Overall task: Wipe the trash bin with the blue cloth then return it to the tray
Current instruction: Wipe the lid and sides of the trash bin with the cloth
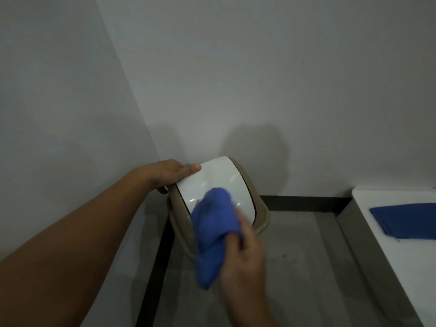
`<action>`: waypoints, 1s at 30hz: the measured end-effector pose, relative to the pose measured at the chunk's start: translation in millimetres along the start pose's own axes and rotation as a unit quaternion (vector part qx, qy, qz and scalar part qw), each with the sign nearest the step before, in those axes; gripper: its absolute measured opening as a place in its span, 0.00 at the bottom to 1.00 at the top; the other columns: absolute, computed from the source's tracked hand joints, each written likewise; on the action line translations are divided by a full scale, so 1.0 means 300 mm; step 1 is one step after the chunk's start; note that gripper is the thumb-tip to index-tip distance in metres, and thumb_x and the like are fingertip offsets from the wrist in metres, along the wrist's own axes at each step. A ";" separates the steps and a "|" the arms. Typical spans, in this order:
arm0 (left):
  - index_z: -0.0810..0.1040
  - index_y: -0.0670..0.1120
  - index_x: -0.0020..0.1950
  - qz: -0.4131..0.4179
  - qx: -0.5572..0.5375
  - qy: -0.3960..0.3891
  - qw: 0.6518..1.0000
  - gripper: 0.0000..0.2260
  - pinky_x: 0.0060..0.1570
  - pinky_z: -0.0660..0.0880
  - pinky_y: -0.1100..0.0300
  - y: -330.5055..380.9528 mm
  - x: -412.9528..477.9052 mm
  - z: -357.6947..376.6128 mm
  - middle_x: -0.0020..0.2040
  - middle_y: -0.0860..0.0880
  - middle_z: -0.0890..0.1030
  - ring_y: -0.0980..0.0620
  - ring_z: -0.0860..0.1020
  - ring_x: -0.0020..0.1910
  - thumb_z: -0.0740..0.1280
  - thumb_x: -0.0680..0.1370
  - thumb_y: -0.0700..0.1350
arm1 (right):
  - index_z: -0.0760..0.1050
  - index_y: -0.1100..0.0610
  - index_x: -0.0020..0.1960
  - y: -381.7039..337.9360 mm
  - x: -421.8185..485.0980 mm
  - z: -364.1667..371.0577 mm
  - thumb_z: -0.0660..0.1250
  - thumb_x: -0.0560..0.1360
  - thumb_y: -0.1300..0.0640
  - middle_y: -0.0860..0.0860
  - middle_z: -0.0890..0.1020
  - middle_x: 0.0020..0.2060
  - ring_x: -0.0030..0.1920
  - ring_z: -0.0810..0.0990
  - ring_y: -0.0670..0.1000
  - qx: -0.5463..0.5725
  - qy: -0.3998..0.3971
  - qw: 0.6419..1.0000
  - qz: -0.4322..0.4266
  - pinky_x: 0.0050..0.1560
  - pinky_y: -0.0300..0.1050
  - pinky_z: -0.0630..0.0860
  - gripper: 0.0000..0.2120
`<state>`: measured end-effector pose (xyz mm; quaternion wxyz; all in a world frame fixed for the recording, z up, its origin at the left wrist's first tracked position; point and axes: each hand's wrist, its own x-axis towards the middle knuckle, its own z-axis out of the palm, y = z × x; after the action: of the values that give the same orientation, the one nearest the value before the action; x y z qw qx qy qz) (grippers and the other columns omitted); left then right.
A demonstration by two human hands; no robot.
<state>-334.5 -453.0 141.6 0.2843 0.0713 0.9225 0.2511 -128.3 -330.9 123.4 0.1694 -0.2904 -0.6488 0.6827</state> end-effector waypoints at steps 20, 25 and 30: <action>0.79 0.50 0.46 0.053 -0.368 0.200 0.907 0.29 0.64 0.68 0.48 -0.061 0.042 0.150 0.54 0.39 0.80 0.43 0.77 0.56 0.42 0.78 0.62 | 0.65 0.57 0.67 -0.074 0.308 0.296 0.51 0.78 0.55 0.53 0.70 0.68 0.73 0.55 0.52 -0.431 -0.265 0.789 -0.350 0.73 0.53 0.41 0.18; 0.76 0.39 0.57 -0.003 -0.426 0.211 0.880 0.32 0.64 0.68 0.46 -0.074 0.071 0.148 0.58 0.35 0.77 0.39 0.74 0.60 0.44 0.77 0.62 | 0.61 0.56 0.70 -0.081 0.263 0.205 0.52 0.79 0.58 0.54 0.66 0.71 0.74 0.54 0.50 -0.354 -0.347 0.805 -0.326 0.73 0.46 0.41 0.19; 0.79 0.41 0.43 -0.037 -0.338 0.248 0.907 0.34 0.58 0.71 0.50 -0.090 0.072 0.130 0.51 0.37 0.80 0.40 0.77 0.52 0.39 0.78 0.61 | 0.68 0.53 0.64 -0.101 0.241 0.026 0.53 0.79 0.59 0.57 0.77 0.58 0.57 0.75 0.49 -0.215 -0.408 0.854 -0.239 0.57 0.40 0.71 0.14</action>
<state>-330.3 -453.9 89.6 0.0626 -0.1283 0.8250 0.5468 -193.5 -289.9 140.5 -0.0197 0.1490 -0.8398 0.5217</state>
